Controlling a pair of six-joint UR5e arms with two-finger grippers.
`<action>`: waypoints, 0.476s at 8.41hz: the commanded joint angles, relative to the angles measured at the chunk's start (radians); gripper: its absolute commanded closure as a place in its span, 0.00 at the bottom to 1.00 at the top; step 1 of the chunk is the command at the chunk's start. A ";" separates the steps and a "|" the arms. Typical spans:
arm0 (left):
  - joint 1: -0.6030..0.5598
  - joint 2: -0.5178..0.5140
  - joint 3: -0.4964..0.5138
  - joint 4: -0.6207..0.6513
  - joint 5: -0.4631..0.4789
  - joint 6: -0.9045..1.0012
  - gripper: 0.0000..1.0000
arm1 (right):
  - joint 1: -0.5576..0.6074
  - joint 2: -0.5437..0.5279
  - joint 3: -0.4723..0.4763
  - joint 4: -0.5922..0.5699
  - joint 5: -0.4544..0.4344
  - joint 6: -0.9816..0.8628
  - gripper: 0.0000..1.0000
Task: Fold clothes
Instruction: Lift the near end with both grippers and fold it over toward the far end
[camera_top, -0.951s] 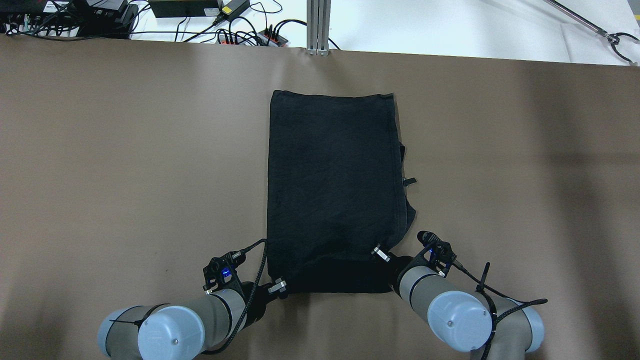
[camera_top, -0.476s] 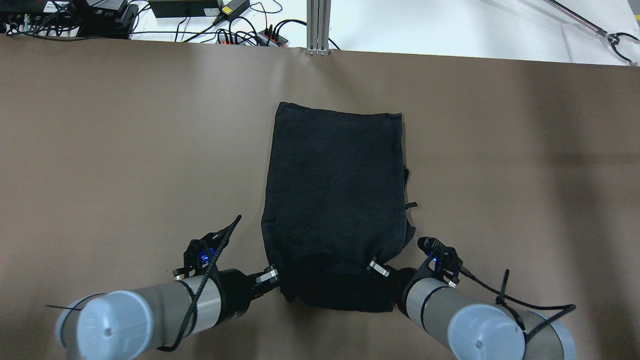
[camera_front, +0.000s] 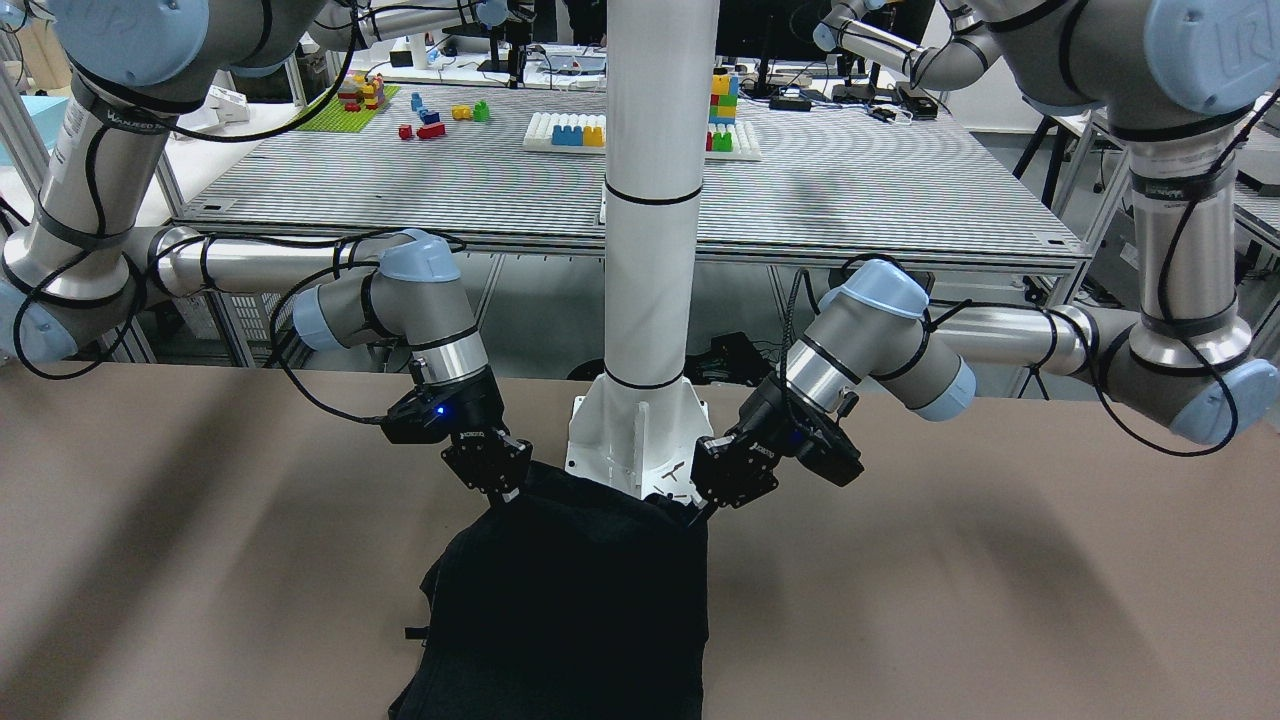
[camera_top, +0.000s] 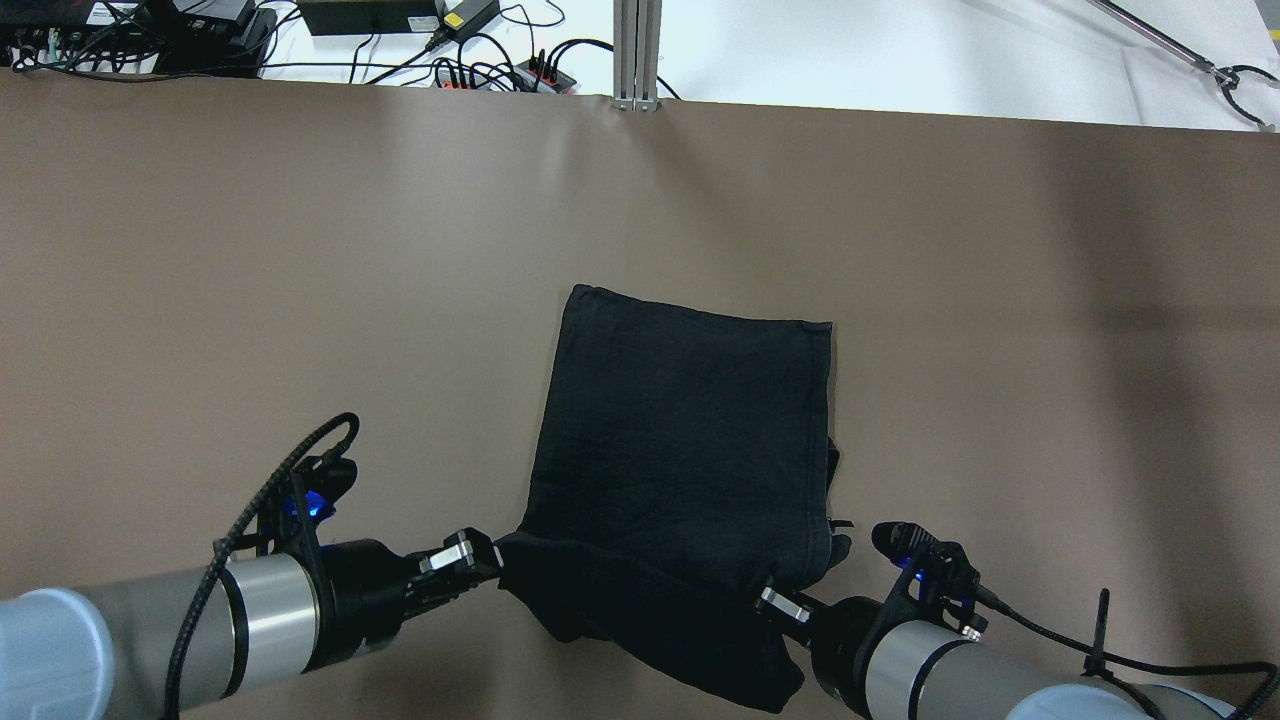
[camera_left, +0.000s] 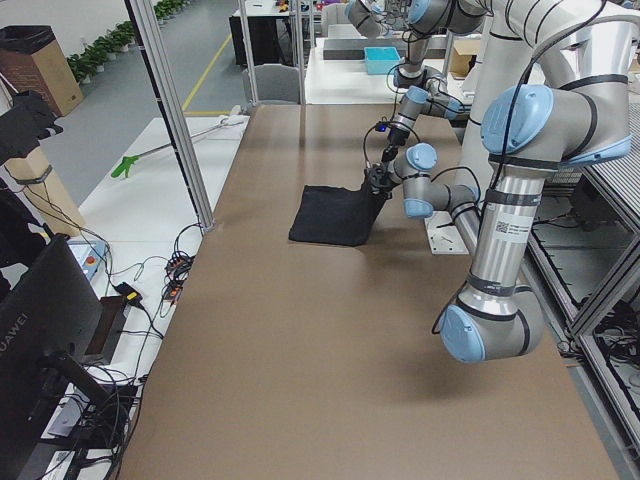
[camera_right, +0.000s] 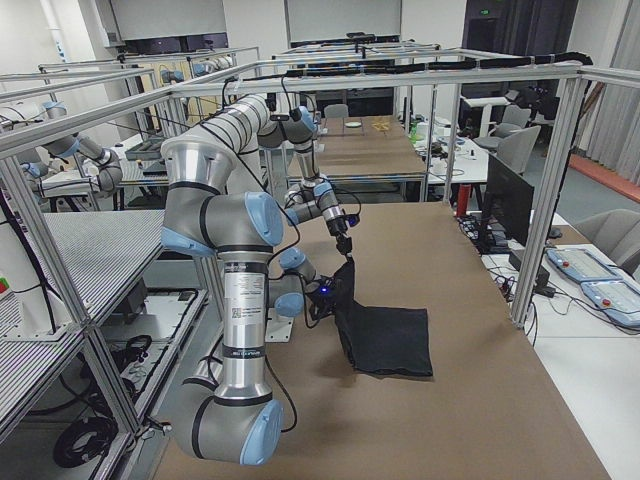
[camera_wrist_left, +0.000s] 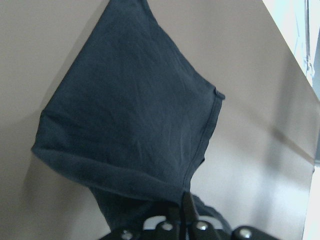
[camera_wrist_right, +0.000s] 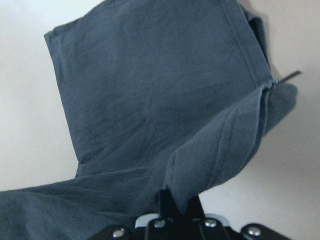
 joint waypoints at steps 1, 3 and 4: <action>-0.174 -0.248 0.186 0.183 -0.070 0.086 1.00 | 0.157 0.104 -0.092 -0.057 0.091 -0.097 1.00; -0.231 -0.339 0.340 0.182 -0.072 0.135 1.00 | 0.239 0.141 -0.185 -0.051 0.103 -0.177 1.00; -0.251 -0.373 0.407 0.182 -0.073 0.160 1.00 | 0.266 0.150 -0.233 -0.048 0.105 -0.204 1.00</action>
